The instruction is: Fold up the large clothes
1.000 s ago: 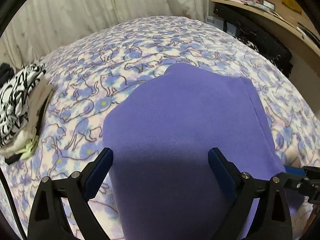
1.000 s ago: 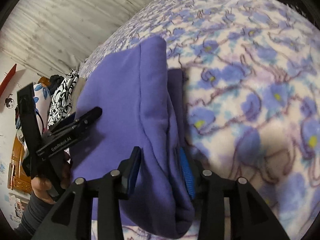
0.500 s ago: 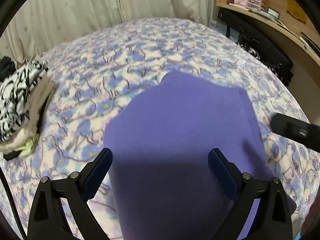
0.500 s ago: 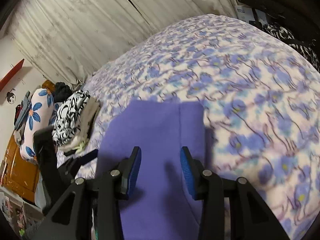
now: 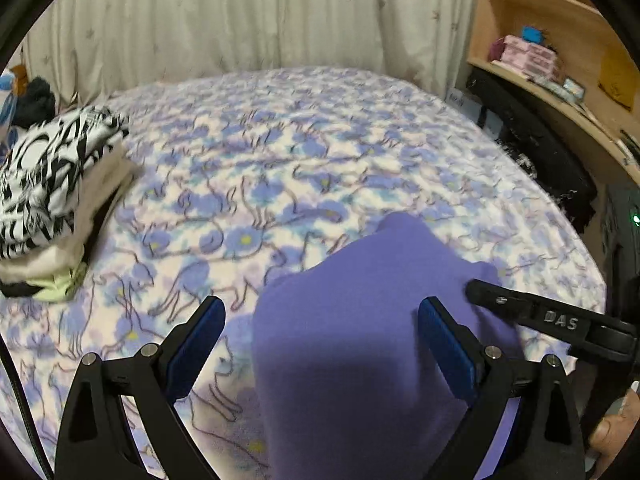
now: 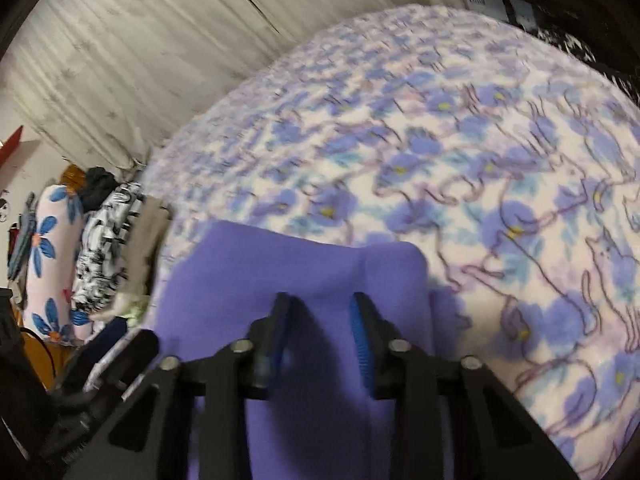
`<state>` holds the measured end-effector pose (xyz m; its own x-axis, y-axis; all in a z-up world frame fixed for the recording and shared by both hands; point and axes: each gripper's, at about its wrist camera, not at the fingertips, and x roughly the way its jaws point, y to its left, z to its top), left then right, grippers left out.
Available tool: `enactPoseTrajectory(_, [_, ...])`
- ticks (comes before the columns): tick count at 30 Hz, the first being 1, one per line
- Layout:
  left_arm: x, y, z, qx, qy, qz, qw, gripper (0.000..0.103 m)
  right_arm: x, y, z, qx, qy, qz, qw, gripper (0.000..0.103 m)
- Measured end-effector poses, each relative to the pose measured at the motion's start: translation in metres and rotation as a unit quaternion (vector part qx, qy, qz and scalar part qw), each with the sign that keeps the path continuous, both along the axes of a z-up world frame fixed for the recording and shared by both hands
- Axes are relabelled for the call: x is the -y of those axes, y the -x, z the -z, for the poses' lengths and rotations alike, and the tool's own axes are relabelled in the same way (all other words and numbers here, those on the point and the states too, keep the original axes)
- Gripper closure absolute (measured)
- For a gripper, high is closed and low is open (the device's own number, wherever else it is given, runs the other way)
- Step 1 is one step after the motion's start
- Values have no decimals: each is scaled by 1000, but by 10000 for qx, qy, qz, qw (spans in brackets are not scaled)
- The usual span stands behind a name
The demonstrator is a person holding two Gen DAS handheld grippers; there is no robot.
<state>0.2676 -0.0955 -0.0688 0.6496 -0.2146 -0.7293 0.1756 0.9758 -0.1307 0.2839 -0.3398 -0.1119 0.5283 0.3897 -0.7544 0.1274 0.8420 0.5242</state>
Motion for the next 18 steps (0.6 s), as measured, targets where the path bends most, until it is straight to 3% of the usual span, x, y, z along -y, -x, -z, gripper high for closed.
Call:
enactPoseTrajectory(3, [-1,-3,11,-66,221,19,9997,7,7,4,9,-17,2,40,10000,95])
enactPoseTrajectory(8, [5,-16,30,-572,288,112,9979,2,6,6,21,45,140,-13,9999,97])
enactPoseTrajectory(12, [-3,-27,50,-999,793,105,9918,0,-3,10,30,319,415,-5,9986,97])
enactPoseTrajectory(18, [-2,-29,60,-893,773,75,9930,0,-4,13,35,552,390,49,9977,97])
